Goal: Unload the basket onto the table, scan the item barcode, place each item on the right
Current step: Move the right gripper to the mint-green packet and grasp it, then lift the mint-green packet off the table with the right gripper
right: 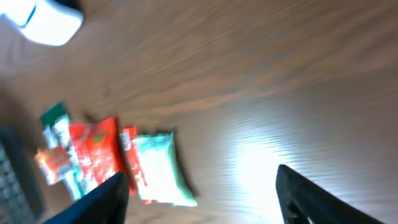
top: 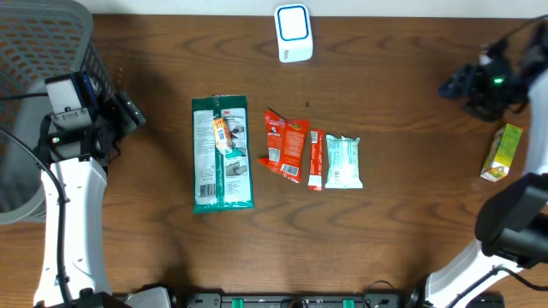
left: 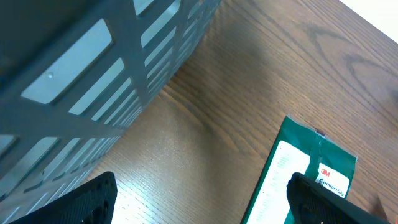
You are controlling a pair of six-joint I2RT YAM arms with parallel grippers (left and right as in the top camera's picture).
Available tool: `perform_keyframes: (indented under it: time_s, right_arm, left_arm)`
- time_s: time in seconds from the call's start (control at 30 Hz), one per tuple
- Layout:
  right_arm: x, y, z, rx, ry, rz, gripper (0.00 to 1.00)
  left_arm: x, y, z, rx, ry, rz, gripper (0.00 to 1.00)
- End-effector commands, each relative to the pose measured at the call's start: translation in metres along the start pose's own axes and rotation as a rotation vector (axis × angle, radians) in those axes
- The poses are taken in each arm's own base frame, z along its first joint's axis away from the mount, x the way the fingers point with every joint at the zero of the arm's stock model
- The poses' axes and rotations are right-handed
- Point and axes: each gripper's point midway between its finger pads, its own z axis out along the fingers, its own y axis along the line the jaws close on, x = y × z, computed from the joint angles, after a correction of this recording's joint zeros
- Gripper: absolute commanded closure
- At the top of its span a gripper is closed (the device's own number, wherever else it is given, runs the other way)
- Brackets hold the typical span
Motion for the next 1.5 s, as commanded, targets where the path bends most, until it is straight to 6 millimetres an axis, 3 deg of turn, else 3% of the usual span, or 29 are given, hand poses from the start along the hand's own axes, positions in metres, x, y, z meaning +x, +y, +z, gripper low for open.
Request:
perform_keyframes:
  time_s: [0.0,0.13,0.23,0.37,0.7,1.03,1.47]
  right_arm:
    - [0.031,0.030,0.034,-0.060,0.121,-0.086,0.32]
    - [0.067,0.039,0.076,-0.019,0.228,-0.149,0.34]
    - [0.094,0.045,0.109,-0.016,0.284,-0.195,0.41]
    - [0.125,0.049,0.142,-0.017,0.332,-0.253,0.45]
    - [0.145,0.038,0.193,0.129,0.263,-0.389,0.45]
    - [0.142,0.043,0.203,0.113,0.219,-0.391,0.57]
    - [0.144,0.042,0.202,0.117,0.228,-0.388,0.51]
  left_arm:
    - [-0.010,0.003,-0.008,-0.009,-0.036,-0.014,0.12]
    - [-0.010,0.003,-0.008,-0.009,-0.036,-0.013,0.12]
    - [-0.010,0.003,-0.008,-0.009,-0.036,-0.014,0.12]
    - [-0.010,0.003,-0.008,-0.009,-0.036,-0.014,0.12]
    - [-0.010,0.003,-0.008,-0.009,-0.036,-0.014,0.12]
    - [-0.010,0.003,-0.008,-0.009,-0.036,-0.013,0.12]
    - [-0.010,0.003,-0.008,-0.009,-0.036,-0.014,0.12]
